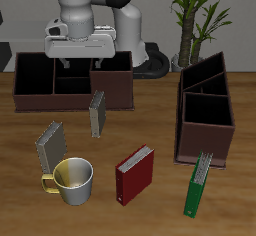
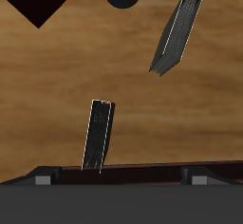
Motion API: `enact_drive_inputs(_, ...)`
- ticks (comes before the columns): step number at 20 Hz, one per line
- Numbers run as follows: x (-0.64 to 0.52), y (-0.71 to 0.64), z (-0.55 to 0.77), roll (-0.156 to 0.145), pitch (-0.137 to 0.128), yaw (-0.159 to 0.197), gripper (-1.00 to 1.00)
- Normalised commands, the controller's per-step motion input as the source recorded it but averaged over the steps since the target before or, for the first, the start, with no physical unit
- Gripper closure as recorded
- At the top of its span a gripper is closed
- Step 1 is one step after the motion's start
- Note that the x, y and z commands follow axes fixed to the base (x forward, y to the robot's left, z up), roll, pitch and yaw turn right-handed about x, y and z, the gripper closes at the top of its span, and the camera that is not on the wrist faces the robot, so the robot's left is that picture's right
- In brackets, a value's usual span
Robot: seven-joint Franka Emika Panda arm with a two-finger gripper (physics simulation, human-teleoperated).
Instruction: Place the left yellow book into the left desk caddy's front compartment
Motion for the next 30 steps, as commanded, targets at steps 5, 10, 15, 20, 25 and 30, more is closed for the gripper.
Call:
enact_drive_inputs(5, 0.0, -0.11, -0.33, -0.052, -0.026, 0.006, -1.0)
enact_drive_inputs(10, 0.09, 0.09, -0.28, -0.001, 0.015, -0.028, -1.0)
enact_drive_inputs(15, 0.1, 0.21, -0.23, 0.015, -0.006, -0.025, -1.0)
enact_drive_inputs(20, 0.12, 0.09, -0.22, 0.0, 0.019, -0.028, -1.0)
enact_drive_inputs(25, 0.1, 0.07, -0.27, 0.001, 0.03, -0.037, -1.0)
enact_drive_inputs(30, 0.07, 0.11, -0.32, 0.017, 0.036, -0.018, -1.0)
